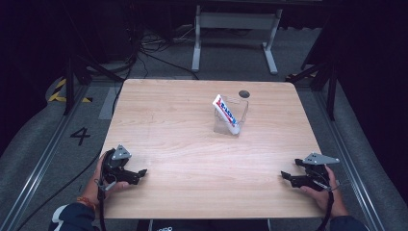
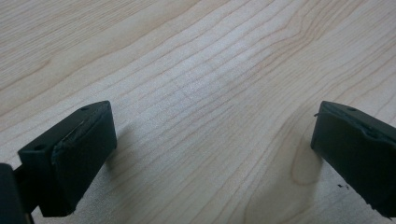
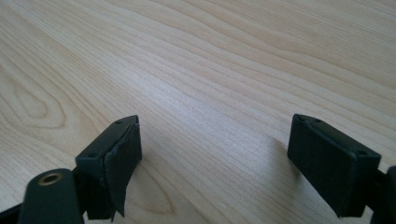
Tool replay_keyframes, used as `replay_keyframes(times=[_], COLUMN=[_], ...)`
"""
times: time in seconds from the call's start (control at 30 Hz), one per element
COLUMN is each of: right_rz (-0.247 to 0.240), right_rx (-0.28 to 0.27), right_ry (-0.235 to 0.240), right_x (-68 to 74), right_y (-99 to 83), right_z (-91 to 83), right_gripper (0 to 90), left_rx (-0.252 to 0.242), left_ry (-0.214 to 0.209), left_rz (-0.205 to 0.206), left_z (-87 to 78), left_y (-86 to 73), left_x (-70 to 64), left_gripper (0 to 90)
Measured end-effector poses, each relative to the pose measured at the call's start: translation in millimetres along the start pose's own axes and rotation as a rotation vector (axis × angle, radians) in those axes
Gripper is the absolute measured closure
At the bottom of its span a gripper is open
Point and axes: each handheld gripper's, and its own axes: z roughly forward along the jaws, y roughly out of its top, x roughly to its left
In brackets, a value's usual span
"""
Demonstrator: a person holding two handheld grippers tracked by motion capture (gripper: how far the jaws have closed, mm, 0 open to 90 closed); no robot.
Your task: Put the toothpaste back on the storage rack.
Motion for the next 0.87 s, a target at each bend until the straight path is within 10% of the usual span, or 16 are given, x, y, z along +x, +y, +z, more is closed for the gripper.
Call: replay_keyframes(times=[0.87], right_rz=[-0.003], right_rx=[0.001], right_ry=[0.001], right_x=[-0.4], right_y=[0.2], right_z=[0.3], right_gripper=[17.6], left_rx=[0.003], left_ry=[-0.007], left_rz=[-0.001], left_z=[0.8], left_y=[0.7], left_x=[0.5], left_gripper=[0.2])
